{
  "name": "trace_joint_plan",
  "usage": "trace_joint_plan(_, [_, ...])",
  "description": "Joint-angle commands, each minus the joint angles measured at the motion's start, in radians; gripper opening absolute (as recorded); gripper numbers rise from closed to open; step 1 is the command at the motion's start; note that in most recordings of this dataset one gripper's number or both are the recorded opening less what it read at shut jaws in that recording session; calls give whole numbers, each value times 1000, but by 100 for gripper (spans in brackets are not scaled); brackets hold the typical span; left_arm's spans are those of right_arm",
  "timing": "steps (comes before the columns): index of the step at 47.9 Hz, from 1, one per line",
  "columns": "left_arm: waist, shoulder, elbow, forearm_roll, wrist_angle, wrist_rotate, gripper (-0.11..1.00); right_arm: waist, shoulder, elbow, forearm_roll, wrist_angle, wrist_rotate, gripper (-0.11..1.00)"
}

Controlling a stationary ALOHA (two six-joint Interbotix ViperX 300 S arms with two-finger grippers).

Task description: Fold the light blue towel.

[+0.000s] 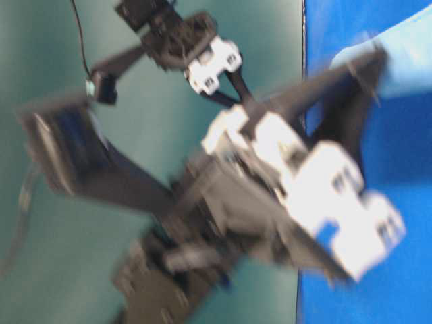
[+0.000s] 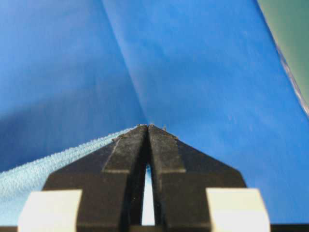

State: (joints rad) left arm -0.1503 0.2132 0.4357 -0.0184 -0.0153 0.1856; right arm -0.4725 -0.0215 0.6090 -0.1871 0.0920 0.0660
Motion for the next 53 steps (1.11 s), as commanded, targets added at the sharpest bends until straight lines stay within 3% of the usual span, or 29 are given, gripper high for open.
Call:
trace_joint_plan(1, [-17,-61,43,-2,-20,-26,1,-5,28,-71,-5,-17,2,1])
trace_joint_plan(10, [-15,-97,121,-3,-66,-32,1,0,84,-118,-5,-17,0,0])
trace_joint_plan(39, [11,-94,110,-3,-69,-3,3,15,91,-114,-6,-31,-6,2])
trace_joint_plan(42, [15,-97,112,-2,-64,14,12,17,91,-112,-8,-31,-5,7])
trace_joint_plan(50, [15,-126,123,-3,-34,55,61,17,89,-110,-8,-18,-6,56])
trace_joint_plan(53, [18,-146,123,-3,-14,57,76,17,84,-106,-8,-14,-12,65])
